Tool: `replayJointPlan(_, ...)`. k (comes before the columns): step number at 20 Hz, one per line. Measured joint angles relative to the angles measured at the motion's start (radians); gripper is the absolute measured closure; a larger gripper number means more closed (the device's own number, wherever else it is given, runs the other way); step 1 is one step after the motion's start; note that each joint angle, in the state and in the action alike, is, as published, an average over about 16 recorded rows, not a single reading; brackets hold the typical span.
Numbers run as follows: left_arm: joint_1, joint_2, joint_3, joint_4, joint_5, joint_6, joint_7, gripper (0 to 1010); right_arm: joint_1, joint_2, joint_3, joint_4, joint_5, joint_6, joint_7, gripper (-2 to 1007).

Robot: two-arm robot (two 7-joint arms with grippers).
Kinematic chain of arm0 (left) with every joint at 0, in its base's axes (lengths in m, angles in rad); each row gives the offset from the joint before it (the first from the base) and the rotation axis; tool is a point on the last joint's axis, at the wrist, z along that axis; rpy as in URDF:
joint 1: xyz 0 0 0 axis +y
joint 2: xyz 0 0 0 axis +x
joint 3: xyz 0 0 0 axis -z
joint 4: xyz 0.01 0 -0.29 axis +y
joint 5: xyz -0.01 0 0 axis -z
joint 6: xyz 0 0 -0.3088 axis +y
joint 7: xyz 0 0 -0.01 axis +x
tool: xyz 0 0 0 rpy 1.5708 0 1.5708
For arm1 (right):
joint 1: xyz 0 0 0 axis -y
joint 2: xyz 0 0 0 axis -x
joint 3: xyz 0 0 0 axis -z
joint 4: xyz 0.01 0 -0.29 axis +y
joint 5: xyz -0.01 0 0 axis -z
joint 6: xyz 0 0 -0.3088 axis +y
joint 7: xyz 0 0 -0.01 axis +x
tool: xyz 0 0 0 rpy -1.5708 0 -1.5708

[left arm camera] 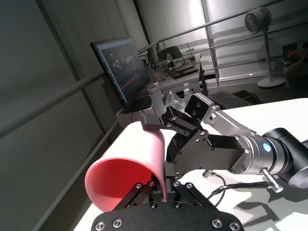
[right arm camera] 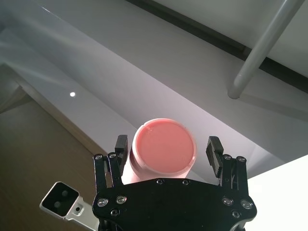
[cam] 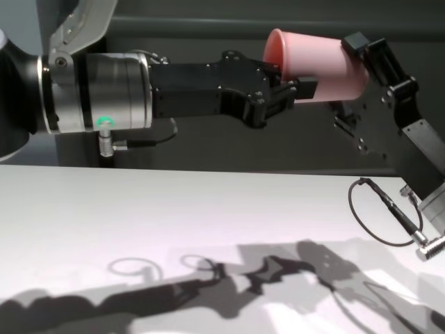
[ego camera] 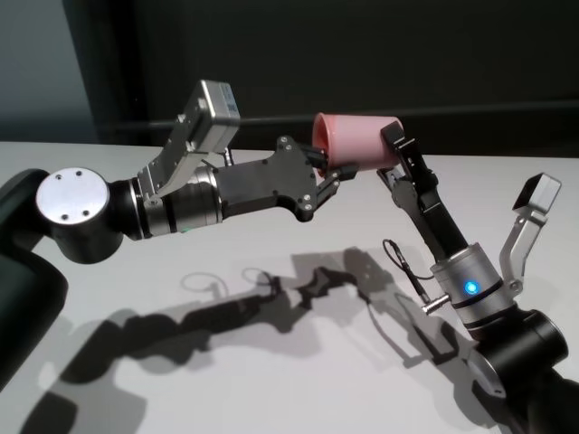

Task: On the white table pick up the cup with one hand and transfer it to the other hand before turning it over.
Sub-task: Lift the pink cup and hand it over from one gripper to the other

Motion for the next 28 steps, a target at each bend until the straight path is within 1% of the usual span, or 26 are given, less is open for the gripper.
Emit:
replayJointPlan(17,0.0,0.0,0.0,0.0,0.0,0.0,0.0,962,0.009,0.016,-0.034,-0.012,0.034,-0.014,0.009,5)
replayJointPlan(28,0.0,0.0,0.0,0.0,0.0,0.0,0.0,962,0.012,0.026,-0.056,-0.005,0.059,-0.025,0.017,5)
